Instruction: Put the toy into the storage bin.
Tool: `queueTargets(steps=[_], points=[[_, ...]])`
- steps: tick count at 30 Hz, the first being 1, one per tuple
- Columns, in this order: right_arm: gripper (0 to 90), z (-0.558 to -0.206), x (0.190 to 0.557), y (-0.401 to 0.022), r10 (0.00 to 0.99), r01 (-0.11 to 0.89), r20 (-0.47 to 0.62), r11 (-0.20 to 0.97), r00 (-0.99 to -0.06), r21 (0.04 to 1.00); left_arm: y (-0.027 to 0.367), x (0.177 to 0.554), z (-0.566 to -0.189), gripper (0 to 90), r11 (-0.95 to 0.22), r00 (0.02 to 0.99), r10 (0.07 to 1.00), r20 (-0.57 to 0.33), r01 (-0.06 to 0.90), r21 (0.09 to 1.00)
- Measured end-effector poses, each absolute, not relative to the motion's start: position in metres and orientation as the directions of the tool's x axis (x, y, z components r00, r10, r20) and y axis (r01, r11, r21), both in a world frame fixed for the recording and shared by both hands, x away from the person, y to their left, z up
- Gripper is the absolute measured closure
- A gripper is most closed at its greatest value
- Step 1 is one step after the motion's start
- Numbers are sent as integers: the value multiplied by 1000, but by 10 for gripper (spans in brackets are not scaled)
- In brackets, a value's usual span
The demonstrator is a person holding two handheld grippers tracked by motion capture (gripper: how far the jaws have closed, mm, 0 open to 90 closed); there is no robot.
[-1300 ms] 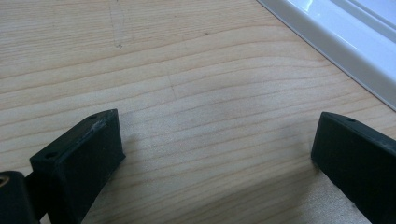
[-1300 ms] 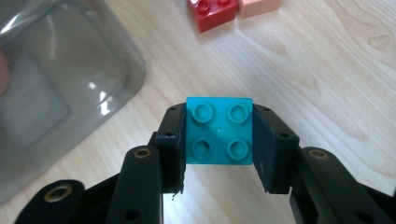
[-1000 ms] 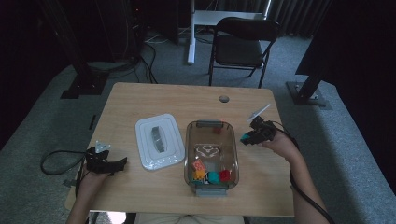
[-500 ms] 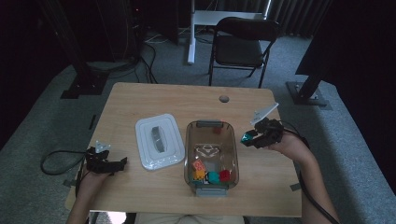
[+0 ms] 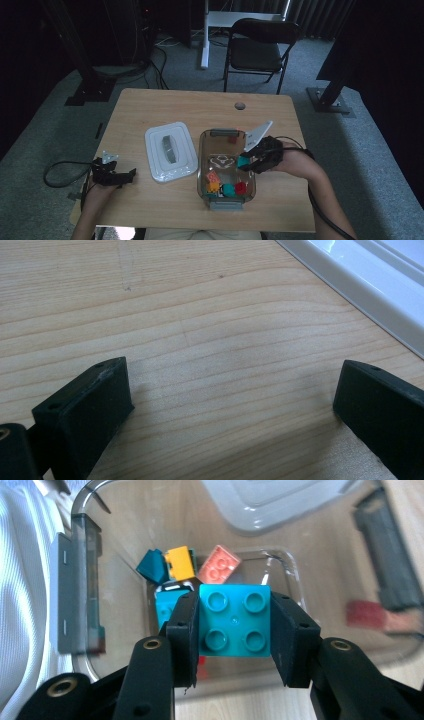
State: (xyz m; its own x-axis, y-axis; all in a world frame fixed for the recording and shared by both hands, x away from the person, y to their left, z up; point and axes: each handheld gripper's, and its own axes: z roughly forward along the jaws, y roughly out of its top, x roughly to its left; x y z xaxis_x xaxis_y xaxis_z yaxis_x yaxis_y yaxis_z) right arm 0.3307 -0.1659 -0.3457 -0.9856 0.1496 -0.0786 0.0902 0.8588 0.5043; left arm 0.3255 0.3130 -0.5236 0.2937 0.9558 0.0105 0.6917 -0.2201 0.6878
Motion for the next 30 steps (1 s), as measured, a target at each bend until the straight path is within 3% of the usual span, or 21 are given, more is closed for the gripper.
queueTargets(steps=[14, 30], points=[[588, -384, 320, -106, 11, 5, -12, 928, -1000, 372, 313, 326, -524, 27, -220, 294, 956, 10, 692, 688], [586, -416, 319, -75, -31, -26, 20, 970, -999, 242, 313, 326, -524, 27, -219, 293, 956, 9, 691, 689]])
